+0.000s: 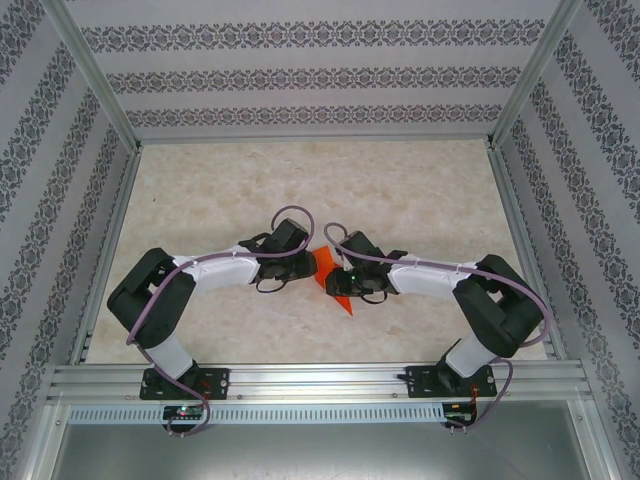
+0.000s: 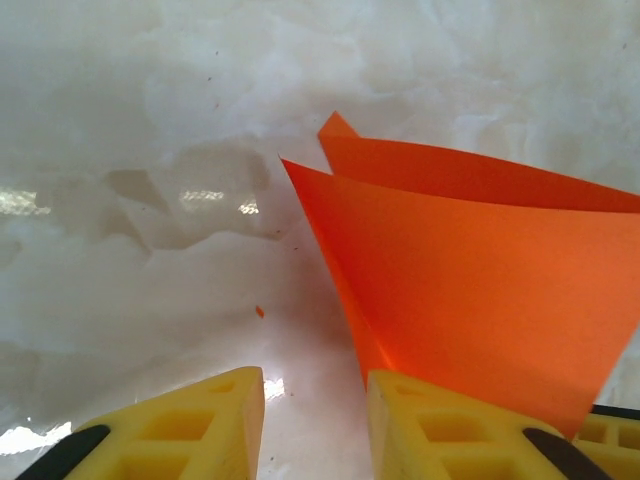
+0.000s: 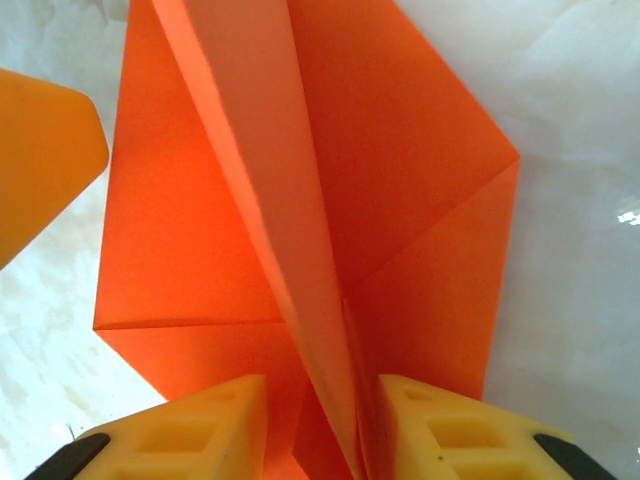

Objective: Fold a paper plane with a square sheet of paper (pick it up from the middle)
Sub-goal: Move the paper plane to the center of the table.

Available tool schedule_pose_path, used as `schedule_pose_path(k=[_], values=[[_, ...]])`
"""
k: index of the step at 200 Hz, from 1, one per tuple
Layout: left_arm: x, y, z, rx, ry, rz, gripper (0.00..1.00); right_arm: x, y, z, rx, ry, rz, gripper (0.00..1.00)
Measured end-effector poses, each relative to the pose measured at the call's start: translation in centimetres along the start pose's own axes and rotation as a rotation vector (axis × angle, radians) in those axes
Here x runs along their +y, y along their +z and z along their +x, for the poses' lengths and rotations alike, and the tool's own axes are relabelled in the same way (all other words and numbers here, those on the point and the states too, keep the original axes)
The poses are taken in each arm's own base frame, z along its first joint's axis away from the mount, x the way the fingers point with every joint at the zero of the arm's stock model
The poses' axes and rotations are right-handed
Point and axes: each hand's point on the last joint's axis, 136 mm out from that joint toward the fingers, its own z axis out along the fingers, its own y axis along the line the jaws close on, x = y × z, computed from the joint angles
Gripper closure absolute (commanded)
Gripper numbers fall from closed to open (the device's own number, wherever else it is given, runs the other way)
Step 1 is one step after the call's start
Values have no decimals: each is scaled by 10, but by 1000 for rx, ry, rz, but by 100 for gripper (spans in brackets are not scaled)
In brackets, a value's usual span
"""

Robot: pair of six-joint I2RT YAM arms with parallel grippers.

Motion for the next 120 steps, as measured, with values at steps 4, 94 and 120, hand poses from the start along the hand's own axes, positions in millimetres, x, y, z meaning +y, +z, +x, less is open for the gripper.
schedule_pose_path(k=[4, 94, 120], values=[[0, 1, 1, 3, 0, -1, 73, 1, 0, 0, 0, -5, 2, 66], [12, 14, 9, 32, 0, -31, 98, 2, -13, -9, -46, -47, 109, 60], [13, 15, 10, 34, 2, -33, 98, 5, -28, -19, -103, -52, 113, 57]])
